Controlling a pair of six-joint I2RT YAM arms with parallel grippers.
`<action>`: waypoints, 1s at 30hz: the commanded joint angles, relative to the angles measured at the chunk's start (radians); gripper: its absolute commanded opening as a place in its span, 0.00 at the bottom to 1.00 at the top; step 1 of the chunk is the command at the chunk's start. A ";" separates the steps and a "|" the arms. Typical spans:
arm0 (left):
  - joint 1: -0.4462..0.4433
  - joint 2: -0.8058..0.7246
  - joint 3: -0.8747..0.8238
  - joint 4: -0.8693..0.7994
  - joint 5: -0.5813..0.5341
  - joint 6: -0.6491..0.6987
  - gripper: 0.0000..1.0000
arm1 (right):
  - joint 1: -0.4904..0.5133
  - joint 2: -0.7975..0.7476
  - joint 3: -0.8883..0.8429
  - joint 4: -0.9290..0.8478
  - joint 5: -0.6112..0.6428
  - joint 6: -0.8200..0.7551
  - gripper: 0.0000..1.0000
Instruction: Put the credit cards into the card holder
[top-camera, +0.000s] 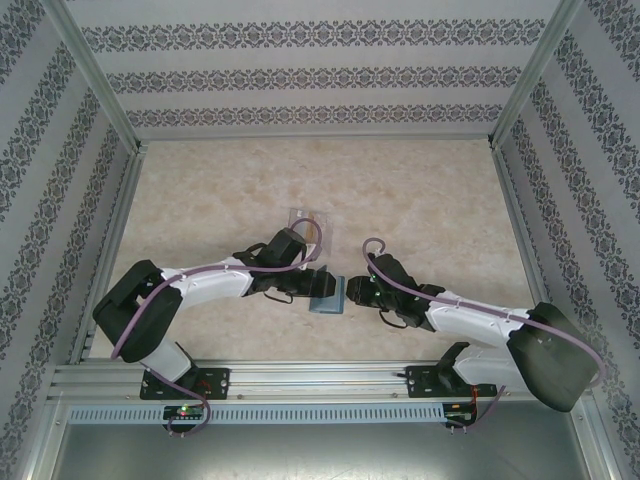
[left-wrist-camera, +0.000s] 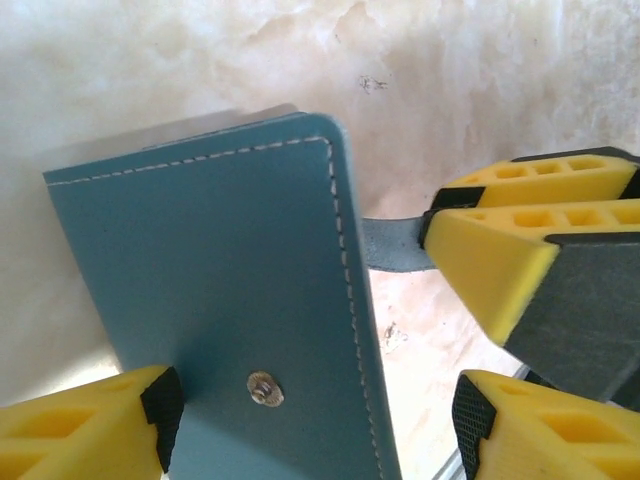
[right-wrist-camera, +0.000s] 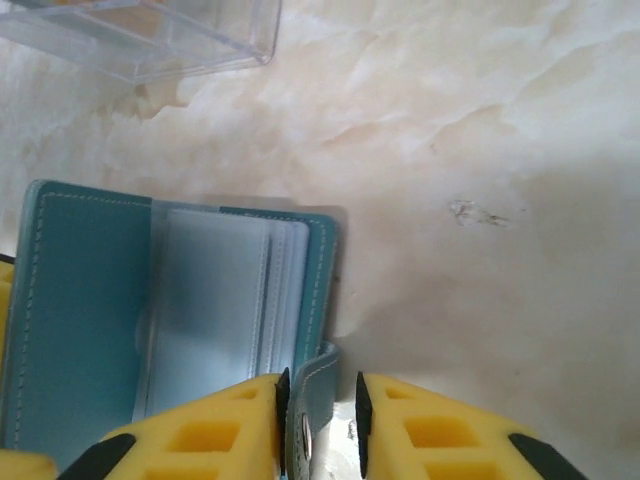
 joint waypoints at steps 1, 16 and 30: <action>-0.023 0.048 0.009 -0.005 -0.046 0.035 0.73 | -0.018 -0.032 -0.019 -0.018 -0.024 0.006 0.28; -0.086 0.083 0.105 -0.078 -0.106 0.099 0.88 | -0.137 -0.220 -0.086 -0.094 -0.064 0.036 0.36; -0.102 0.002 0.198 -0.226 -0.191 0.042 0.66 | -0.402 -0.222 -0.083 -0.125 -0.307 -0.065 0.43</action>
